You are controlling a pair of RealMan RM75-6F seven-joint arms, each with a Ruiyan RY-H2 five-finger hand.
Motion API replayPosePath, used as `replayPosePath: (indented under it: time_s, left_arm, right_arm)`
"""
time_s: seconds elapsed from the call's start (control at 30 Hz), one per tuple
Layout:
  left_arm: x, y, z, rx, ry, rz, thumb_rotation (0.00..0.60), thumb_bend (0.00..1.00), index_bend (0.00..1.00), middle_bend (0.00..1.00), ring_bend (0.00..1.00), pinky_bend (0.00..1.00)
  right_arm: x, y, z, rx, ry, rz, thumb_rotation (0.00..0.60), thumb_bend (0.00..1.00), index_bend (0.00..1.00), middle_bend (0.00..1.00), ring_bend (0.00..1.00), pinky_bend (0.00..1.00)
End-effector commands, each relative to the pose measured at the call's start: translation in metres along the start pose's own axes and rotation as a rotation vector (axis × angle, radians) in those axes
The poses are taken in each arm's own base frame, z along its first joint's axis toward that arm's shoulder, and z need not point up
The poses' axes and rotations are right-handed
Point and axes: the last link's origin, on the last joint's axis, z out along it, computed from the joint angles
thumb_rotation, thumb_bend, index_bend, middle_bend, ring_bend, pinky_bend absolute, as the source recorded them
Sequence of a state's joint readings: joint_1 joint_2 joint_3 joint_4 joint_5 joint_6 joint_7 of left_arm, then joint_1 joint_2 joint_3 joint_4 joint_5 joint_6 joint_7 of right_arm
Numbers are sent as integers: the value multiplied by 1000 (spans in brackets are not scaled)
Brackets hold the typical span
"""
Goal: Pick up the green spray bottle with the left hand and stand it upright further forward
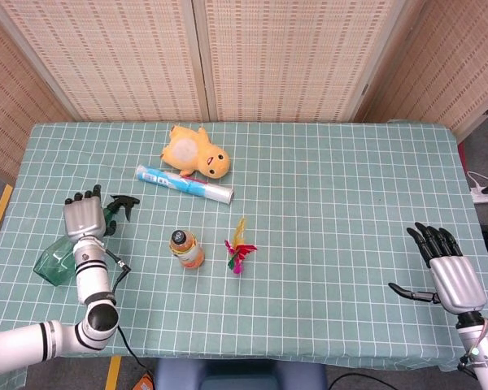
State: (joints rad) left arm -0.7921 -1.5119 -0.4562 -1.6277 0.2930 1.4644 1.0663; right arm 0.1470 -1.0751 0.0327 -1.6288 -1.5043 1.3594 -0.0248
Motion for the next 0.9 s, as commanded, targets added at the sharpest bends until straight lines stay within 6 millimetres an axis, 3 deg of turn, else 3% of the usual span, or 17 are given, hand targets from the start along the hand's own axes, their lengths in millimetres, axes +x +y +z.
replayPosePath:
  time_s: [0.03, 0.4, 0.9]
  left_arm:
    - [-1, 4, 11, 58, 21, 29, 600, 288, 123, 218, 156, 183]
    - [-18, -22, 42, 190, 10, 100, 600, 288, 165, 249, 181, 168]
    - [-39, -4, 48, 234, -79, 29, 600, 272, 150, 255, 184, 162]
  right_arm:
    - [0, 0, 0, 0, 0, 0, 329, 0, 0, 0, 0, 0]
    - [-1, 0, 1, -3, -2, -9, 329, 0, 0, 0, 0, 0]
    - [-1, 0, 1, -9, -1, -14, 334, 0, 0, 0, 0, 0]
